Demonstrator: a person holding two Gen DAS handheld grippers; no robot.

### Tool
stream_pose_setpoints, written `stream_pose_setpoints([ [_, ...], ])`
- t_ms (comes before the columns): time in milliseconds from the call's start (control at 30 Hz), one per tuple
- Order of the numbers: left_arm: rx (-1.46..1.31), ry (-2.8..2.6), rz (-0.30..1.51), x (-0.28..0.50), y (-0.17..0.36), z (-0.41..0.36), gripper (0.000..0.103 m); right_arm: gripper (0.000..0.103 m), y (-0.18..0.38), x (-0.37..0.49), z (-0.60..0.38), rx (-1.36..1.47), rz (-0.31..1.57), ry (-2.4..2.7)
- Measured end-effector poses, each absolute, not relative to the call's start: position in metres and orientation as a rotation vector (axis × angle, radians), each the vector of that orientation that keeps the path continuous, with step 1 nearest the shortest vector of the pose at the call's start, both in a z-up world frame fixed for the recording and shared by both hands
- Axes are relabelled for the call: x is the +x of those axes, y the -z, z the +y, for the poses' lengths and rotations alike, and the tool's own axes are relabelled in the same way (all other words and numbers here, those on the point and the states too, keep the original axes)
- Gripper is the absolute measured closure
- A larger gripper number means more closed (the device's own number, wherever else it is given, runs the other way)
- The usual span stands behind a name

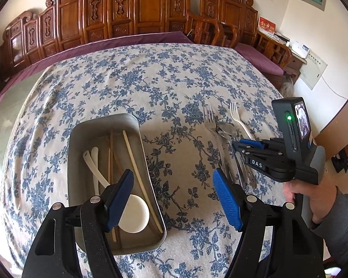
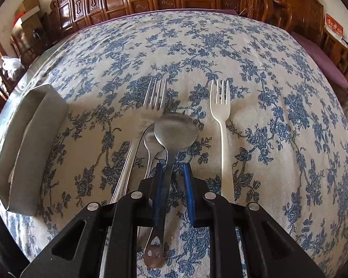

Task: Organize utensils
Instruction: 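Grasp a metal spoon by its handle with the right gripper, then reach the left gripper to the metal forks and grasp one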

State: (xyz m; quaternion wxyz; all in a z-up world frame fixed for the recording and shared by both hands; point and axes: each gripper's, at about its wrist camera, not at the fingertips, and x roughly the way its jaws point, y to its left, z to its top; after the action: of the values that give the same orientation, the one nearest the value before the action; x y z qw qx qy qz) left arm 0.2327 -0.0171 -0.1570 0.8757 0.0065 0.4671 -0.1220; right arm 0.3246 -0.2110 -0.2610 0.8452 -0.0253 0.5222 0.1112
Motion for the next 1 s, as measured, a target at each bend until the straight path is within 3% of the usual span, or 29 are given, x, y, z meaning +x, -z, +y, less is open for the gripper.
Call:
stream_pose_setpoints([
  [133, 0.012, 0.258, 0.976, 0.233, 0.157, -0.018, 0.035, 0.093, 0.261, 0.327, -0.210, -0.077, 1.110, -0.198],
  [267, 0.010, 0.261, 0.971, 0.233, 0.156, -0.020, 0.035, 0.096, 0.260, 0.326, -0.220, -0.031, 1.127, -0.194],
  [1000, 0.100, 0.341, 1.006, 0.259, 0.176, -0.105, 0.035, 0.096, 0.210, 0.256, -0.298, 0.027, 0.986, -0.252],
])
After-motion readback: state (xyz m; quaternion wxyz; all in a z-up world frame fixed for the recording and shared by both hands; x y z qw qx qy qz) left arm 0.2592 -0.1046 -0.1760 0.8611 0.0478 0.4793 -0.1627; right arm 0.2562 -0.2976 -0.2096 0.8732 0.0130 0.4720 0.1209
